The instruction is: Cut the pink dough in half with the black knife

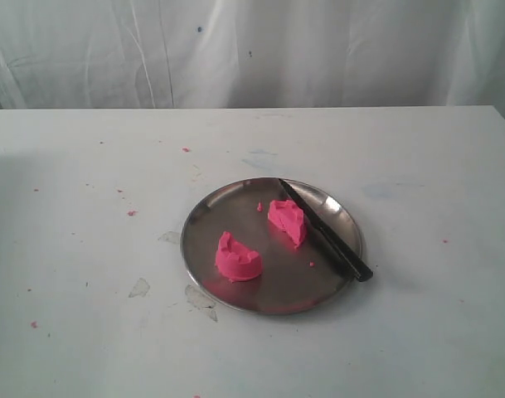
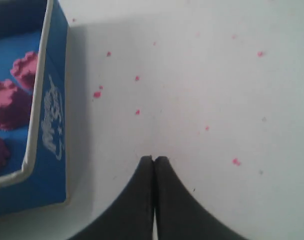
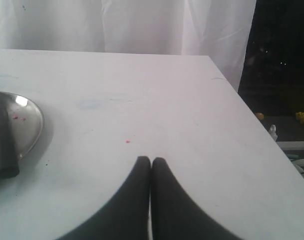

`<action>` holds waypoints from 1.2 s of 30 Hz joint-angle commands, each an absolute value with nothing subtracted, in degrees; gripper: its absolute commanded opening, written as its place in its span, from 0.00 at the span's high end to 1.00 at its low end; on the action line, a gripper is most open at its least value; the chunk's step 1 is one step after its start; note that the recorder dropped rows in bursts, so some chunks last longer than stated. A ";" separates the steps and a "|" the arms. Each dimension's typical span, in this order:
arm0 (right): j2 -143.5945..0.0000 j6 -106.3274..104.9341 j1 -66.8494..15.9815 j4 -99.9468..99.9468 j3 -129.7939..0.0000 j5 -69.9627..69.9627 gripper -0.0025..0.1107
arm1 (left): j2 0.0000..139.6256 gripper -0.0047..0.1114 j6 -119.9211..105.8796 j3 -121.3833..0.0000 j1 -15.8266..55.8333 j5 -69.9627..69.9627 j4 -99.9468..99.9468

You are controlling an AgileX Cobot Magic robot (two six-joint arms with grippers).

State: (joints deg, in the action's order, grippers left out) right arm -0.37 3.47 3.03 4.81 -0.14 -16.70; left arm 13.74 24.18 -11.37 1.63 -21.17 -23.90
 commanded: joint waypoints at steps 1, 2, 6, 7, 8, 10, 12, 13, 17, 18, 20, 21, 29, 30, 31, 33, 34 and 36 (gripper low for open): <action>0.00 2.84 3.44 4.67 0.00 -16.71 0.98 | 7.97 0.96 13.83 0.00 -3.29 -8.58 -17.61; 0.00 2.84 3.44 4.67 0.00 -16.71 0.98 | 6.58 0.96 13.12 0.00 -3.63 -5.64 -16.18; 0.00 2.84 3.44 4.67 0.00 -16.71 0.98 | 2.64 0.96 12.09 0.00 -4.08 -14.63 -14.60; 0.00 2.84 3.44 4.67 0.00 -16.71 0.98 | 2.16 0.96 12.86 0.00 -4.08 -18.42 -14.79; 0.00 2.84 3.44 4.67 0.00 -16.71 0.98 | 1.89 0.96 13.77 0.00 -3.85 -19.86 -15.79; 0.00 2.84 3.44 4.67 0.00 -16.71 0.98 | 1.17 0.96 16.23 0.00 -3.85 -20.75 -18.51; 0.00 2.84 3.44 4.67 0.00 -16.71 0.98 | 0.18 0.96 17.52 0.00 -3.85 -21.37 -19.04; 0.00 2.84 3.44 4.67 0.00 -16.71 0.98 | 0.00 0.96 18.48 0.00 -3.85 -21.36 -19.18; 0.00 2.84 3.44 4.67 0.00 -16.71 0.98 | 0.00 0.96 17.81 0.00 -4.24 -21.10 -11.15; 0.00 2.84 3.44 4.67 0.00 -16.71 0.98 | 0.00 0.96 14.70 0.00 -4.52 -20.84 -11.04; 0.00 2.84 3.44 4.67 0.00 -16.71 0.98 | 0.00 0.96 12.81 0.00 -4.61 -20.84 -10.92; 0.00 2.84 3.44 4.67 0.00 -16.71 0.98 | 0.00 0.96 12.79 0.00 -4.61 -20.73 -10.92; 0.00 2.84 3.44 4.47 0.00 -16.71 0.98 | 0.00 0.96 12.79 0.00 -4.61 -20.08 -10.92; 0.00 2.84 3.44 4.47 0.00 -16.71 0.98 | 0.00 0.96 12.79 0.00 -4.61 -20.08 -10.92; 0.00 2.84 3.44 4.47 0.00 -16.71 0.98 | 0.00 0.96 12.79 0.00 -4.61 -20.08 -10.92; 0.00 2.84 3.44 4.47 0.00 -16.71 0.98 | 0.00 0.96 12.79 0.00 -4.61 -20.08 -10.92; 0.00 2.84 3.44 4.47 0.00 -16.71 0.98 | 0.00 0.96 12.79 0.00 -4.61 -20.08 -10.92; 0.00 2.84 3.44 4.47 0.00 -16.71 0.98 | 0.00 0.96 12.79 0.00 -4.61 -20.08 -10.92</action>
State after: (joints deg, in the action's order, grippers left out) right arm -0.37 3.47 3.03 4.78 -0.14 -16.97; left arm 0.24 12.85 -0.24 -4.23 -19.29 -11.61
